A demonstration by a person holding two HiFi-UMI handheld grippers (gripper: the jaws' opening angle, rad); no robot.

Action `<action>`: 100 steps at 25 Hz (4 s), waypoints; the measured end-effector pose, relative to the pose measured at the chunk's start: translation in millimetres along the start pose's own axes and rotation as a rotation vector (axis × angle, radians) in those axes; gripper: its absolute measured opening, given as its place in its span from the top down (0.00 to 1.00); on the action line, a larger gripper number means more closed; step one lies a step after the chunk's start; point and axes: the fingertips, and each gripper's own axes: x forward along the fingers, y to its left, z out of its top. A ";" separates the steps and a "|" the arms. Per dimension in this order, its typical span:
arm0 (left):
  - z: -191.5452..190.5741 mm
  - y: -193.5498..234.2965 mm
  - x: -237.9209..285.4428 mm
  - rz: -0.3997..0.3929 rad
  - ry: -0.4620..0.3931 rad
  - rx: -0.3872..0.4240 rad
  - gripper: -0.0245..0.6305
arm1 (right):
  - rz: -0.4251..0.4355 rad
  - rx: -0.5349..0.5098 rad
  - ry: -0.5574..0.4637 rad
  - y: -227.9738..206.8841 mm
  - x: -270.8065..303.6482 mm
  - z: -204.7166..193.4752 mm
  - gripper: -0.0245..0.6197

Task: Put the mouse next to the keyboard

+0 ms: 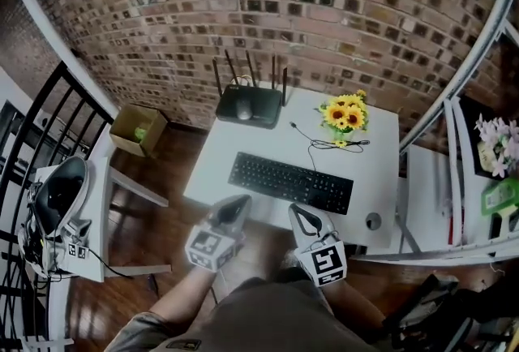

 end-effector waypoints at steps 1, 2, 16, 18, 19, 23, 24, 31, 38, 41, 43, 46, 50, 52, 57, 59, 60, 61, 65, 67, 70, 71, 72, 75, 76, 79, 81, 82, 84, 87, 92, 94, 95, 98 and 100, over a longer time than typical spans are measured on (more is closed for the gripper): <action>1.5 5.1 9.0 0.009 0.001 0.000 0.97 | 0.008 0.002 0.001 -8.3 6.3 -0.2 0.94; 2.6 10.1 16.9 0.019 0.003 0.000 0.97 | 0.015 0.002 0.001 -15.6 12.0 -0.4 0.94; 0.5 100.4 92.0 0.057 0.058 -0.015 0.97 | -0.001 0.041 0.073 -59.7 98.3 -5.5 0.94; -5.6 114.6 101.1 0.049 0.068 -0.028 0.97 | -0.015 0.042 0.085 -60.6 108.9 -5.5 0.94; -9.1 122.8 106.0 0.048 0.072 -0.040 0.97 | -0.020 0.041 0.092 -62.0 115.6 -5.9 0.94; -13.5 150.6 120.9 0.042 0.077 -0.055 0.97 | -0.034 0.043 0.114 -67.2 146.3 -8.2 0.94; -17.2 156.8 123.2 0.043 0.082 -0.063 0.97 | -0.035 0.041 0.117 -68.1 154.5 -8.2 0.94; -33.2 189.2 136.6 0.044 0.121 -0.100 0.97 | -0.024 0.036 0.141 -74.8 220.5 -11.7 0.94; -43.7 222.8 151.6 0.045 0.130 -0.117 0.97 | -0.016 0.041 0.192 -81.0 284.7 -26.4 0.94; -52.9 234.3 156.8 0.038 0.150 -0.126 0.97 | -0.020 0.049 0.215 -83.1 308.5 -34.4 0.94; -58.6 241.7 161.0 0.038 0.163 -0.135 0.97 | -0.023 0.048 0.231 -86.0 324.5 -39.6 0.94; -63.3 251.1 168.6 0.037 0.170 -0.146 0.97 | -0.031 0.044 0.248 -92.8 348.0 -45.3 0.94; -70.6 261.5 169.8 0.037 0.172 -0.147 0.97 | -0.046 0.037 0.264 -95.4 374.1 -50.2 0.80; -74.0 267.0 167.6 0.044 0.180 -0.158 0.97 | -0.053 0.031 0.270 -95.0 385.8 -52.2 0.70; -81.7 277.3 161.7 0.058 0.186 -0.164 0.97 | -0.090 0.013 0.295 -99.4 407.0 -63.6 0.51; -82.3 279.0 158.0 0.063 0.196 -0.187 0.97 | -0.111 0.013 0.319 -103.4 413.1 -70.9 0.46; -81.1 279.2 156.1 0.066 0.202 -0.205 0.97 | -0.122 0.016 0.334 -105.4 415.7 -75.0 0.44; -80.3 279.6 154.5 0.070 0.206 -0.219 0.97 | -0.131 0.020 0.349 -107.4 418.1 -79.3 0.43; -81.3 283.5 149.9 0.079 0.210 -0.230 0.97 | -0.149 0.033 0.402 -112.2 427.5 -94.9 0.41; -82.6 284.9 148.2 0.080 0.212 -0.233 0.97 | -0.154 0.036 0.431 -114.0 430.5 -101.6 0.41; -84.4 287.7 145.3 0.085 0.215 -0.233 0.97 | -0.162 0.044 0.453 -115.4 432.1 -105.3 0.43; -84.6 288.2 144.3 0.087 0.216 -0.233 0.97 | -0.161 0.047 0.454 -115.0 432.2 -105.2 0.43; -84.5 288.5 143.5 0.088 0.216 -0.233 0.97 | -0.160 0.051 0.454 -114.4 432.2 -104.9 0.45; -83.7 288.1 141.7 0.087 0.215 -0.232 0.97 | -0.160 0.060 0.455 -113.0 432.3 -104.6 0.47; -83.3 287.7 141.3 0.087 0.216 -0.233 0.97 | -0.160 0.060 0.456 -113.0 432.0 -104.8 0.47; -83.3 287.4 140.6 0.088 0.210 -0.221 0.97 | -0.156 0.062 0.459 -113.0 429.1 -105.0 0.47; -84.0 287.5 140.4 0.087 0.201 -0.203 0.97 | -0.153 0.065 0.458 -112.3 425.7 -103.5 0.47; -84.3 287.6 140.4 0.086 0.196 -0.193 0.97 | -0.152 0.064 0.456 -111.8 423.8 -102.4 0.47; -83.4 287.7 140.6 0.082 0.187 -0.174 0.97 | -0.151 0.061 0.450 -110.0 419.7 -99.5 0.47; -79.4 285.6 142.2 0.078 0.178 -0.179 0.97 | -0.153 0.062 0.434 -108.5 411.7 -92.9 0.47; -66.9 272.3 144.4 0.053 0.178 -0.167 0.97 | -0.168 0.069 0.397 -108.3 389.1 -75.4 0.47; -61.9 265.3 145.3 0.041 0.175 -0.160 0.97 | -0.182 0.071 0.380 -111.0 377.5 -66.9 0.47; -59.2 261.8 145.8 0.035 0.173 -0.155 0.97 | -0.189 0.073 0.372 -112.9 371.5 -62.4 0.47; -51.6 250.8 148.6 0.013 0.165 -0.133 0.97 | -0.217 0.079 0.346 -120.0 351.9 -50.5 0.47; -45.6 243.7 154.2 -0.007 0.153 -0.115 0.97 | -0.241 0.079 0.322 -127.2 338.8 -42.5 0.47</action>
